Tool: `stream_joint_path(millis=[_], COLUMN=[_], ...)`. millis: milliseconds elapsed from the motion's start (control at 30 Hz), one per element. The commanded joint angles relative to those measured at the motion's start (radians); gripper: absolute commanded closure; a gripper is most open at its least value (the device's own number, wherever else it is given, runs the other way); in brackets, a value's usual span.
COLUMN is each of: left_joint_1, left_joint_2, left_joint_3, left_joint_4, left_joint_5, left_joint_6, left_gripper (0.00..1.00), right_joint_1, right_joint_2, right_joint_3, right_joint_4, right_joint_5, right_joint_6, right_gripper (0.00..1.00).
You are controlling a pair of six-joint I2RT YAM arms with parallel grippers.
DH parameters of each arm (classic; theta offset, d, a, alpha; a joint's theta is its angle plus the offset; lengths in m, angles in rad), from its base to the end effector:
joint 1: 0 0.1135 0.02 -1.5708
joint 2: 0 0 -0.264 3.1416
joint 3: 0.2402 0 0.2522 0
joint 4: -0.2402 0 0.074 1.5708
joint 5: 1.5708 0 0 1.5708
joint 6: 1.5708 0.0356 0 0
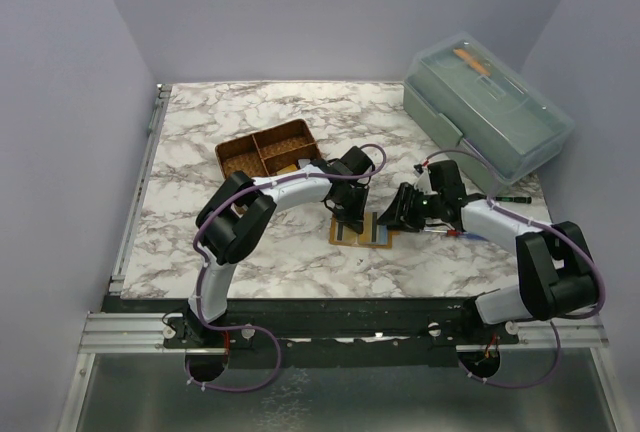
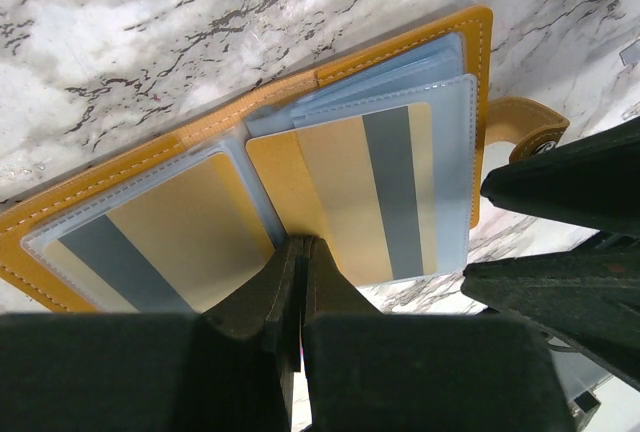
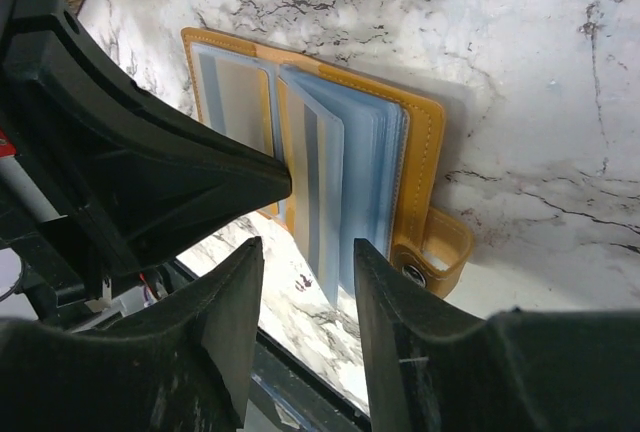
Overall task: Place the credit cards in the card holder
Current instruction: Insert the credit card into the card holder.
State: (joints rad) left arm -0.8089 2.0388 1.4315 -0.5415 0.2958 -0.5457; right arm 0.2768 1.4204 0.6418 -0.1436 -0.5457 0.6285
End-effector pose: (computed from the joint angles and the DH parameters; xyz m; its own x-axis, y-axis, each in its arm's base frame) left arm 0.2815 -0.3101 0.1600 -0.9403 0.2663 -0.2121 0.3352 0.8331 -0.4399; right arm 0.2451 0.0888 0.1620 -0.9348 0.2569 -0.2455 0.0178 0.7238 0.6897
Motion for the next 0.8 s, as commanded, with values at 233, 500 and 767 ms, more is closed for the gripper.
stream_joint_path(millis=[233,500,767], left_joint_1=[-0.001,-0.001,0.009], left_joint_2=[0.034,0.028,-0.022], left_joint_3=[-0.022,-0.016,-0.019], left_joint_4=[0.018,0.020,0.020], left_joint_5=[-0.007,-0.004,-0.008], left_joint_6=[-0.005,-0.005,-0.009], left_gripper=[1.00,1.00,0.90], right_joint_1=[0.008,0.018,0.021], right_joint_2=[0.048,0.066,0.084], right_joint_3=[-0.021,-0.019,-0.014], right_joint_4=[0.075,0.105,0.124], right_joint_5=[-0.067,-0.099,-0.119], right_joint_6=[0.011,0.026,0.031], right_gripper=[0.62,0.63,0.65])
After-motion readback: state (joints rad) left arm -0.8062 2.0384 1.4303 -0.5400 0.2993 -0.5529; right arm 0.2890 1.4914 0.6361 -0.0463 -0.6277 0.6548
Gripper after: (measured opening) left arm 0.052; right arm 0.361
